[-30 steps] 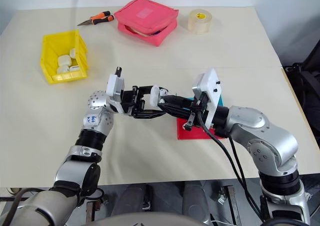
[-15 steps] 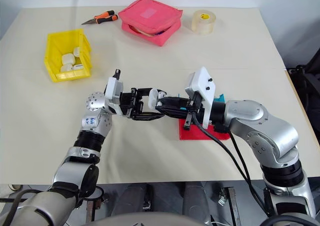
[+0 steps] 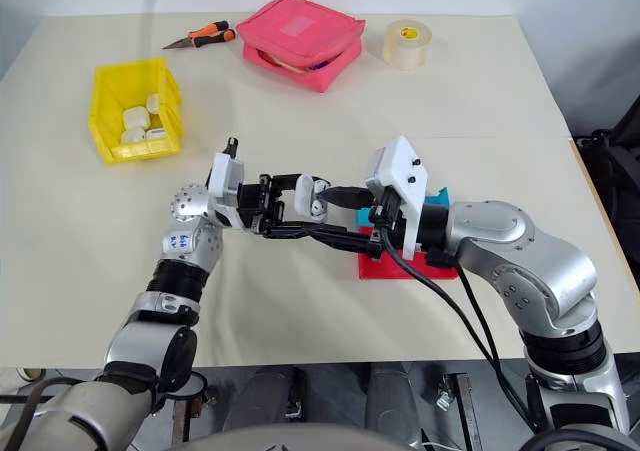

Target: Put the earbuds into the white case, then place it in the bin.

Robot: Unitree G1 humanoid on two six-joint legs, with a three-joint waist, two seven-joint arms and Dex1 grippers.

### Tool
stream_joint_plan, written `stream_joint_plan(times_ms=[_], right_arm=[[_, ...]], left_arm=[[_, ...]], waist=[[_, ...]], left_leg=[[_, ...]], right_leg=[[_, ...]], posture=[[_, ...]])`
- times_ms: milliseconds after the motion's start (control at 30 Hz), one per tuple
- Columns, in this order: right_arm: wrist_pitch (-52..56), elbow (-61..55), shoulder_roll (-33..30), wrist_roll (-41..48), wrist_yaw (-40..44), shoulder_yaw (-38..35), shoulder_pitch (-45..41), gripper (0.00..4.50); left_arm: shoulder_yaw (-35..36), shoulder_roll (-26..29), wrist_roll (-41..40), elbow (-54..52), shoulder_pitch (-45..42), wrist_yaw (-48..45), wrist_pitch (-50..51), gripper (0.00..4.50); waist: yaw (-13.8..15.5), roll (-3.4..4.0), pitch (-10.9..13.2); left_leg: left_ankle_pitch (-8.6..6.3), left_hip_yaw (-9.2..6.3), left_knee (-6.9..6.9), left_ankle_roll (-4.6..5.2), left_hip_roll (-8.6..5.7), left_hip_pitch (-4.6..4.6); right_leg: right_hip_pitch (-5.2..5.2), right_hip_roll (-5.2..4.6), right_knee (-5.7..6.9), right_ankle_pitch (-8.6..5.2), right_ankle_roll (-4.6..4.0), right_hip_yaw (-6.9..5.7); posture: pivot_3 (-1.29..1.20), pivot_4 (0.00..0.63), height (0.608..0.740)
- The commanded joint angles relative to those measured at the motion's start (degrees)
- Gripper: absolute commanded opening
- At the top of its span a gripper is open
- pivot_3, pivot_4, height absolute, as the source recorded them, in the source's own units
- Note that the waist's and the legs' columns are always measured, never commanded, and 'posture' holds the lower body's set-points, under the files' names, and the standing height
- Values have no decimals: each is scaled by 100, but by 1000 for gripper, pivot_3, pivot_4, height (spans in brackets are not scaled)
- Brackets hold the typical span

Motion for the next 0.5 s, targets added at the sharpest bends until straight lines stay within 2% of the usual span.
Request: stream_joint_plan(times_ms=[33, 333, 500], right_arm=[[62, -286, -58, 200, -116, -350, -182, 2761], [287, -493, -240, 475, -183, -651, -214, 2761], [801, -522, -656, 440, -598, -826, -221, 2761]], left_arm=[[-52, 52, 49, -17, -101, -76, -104, 2793], [-45, 112, 165, 225, -204, -5, -208, 2793], [-193, 237, 560, 260, -310, 285, -224, 2793]], waist=[[0, 0, 0], [4, 0, 0], [13, 0, 0]], left_leg=[[0, 0, 0, 0, 0, 0], [0, -1, 0, 0, -1, -1], [0, -1, 1, 0, -2, -1]], right_leg=[[0, 0, 0, 0, 0, 0], [0, -1, 0, 0, 0, 0], [0, -3, 1, 0, 0, -1]], posture=[[0, 150, 740], [0, 150, 740], [0, 150, 740]])
